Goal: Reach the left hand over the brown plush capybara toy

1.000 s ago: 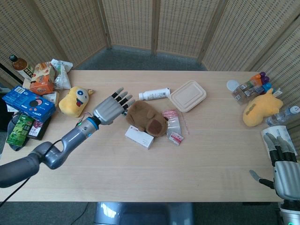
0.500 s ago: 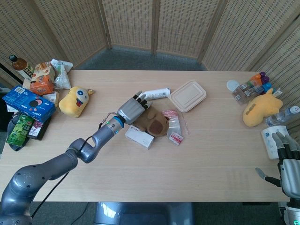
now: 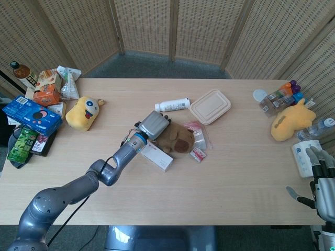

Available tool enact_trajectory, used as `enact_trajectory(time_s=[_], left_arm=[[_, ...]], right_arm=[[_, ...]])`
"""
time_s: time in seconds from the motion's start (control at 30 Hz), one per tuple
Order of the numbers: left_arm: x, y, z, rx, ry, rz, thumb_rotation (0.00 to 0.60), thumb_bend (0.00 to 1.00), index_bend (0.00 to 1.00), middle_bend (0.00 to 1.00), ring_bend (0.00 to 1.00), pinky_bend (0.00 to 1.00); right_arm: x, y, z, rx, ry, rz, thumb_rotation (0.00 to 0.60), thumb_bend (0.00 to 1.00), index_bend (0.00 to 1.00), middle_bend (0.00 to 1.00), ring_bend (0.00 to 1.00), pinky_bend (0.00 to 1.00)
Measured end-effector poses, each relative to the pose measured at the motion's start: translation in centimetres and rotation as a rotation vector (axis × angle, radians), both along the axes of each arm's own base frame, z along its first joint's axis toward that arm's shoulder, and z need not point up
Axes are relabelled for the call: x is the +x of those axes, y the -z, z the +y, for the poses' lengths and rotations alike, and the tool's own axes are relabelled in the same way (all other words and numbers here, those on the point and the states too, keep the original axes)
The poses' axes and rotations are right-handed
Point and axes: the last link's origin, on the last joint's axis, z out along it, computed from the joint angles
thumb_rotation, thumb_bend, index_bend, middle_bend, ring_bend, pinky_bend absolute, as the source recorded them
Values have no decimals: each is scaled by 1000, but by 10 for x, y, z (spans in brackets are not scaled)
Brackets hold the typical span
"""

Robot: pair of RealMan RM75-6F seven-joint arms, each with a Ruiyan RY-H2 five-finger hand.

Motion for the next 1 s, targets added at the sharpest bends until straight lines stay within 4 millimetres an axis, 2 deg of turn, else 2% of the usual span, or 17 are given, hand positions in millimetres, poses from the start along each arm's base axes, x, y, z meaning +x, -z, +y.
enact_trajectory(time_s=[0.27,0.43,0.57,0.73,1.0], left_arm=[[16,-15,-3,30,48,-31,600,205,833,982,901,913],[32,-35,-9,47,92,-66,600,204,834,983,901,913],[50,-59,-18,68,137,-99,600,204,834,982,902,913],[75,-104,-33,122,204,-128,600,204,837,982,903,912],[105,-193,-53,282,255,-113,600,201,838,982,903,912]], right_arm=[[2,1,1,5,-8,-2,600,0,0,0,0,1],[4,2,2,9,-15,-7,600,0,0,0,0,0],[5,2,4,12,-17,-13,600,0,0,0,0,0],[9,2,7,19,-22,-14,600,0,0,0,0,0],[11,0,9,25,-28,-30,600,0,0,0,0,0]])
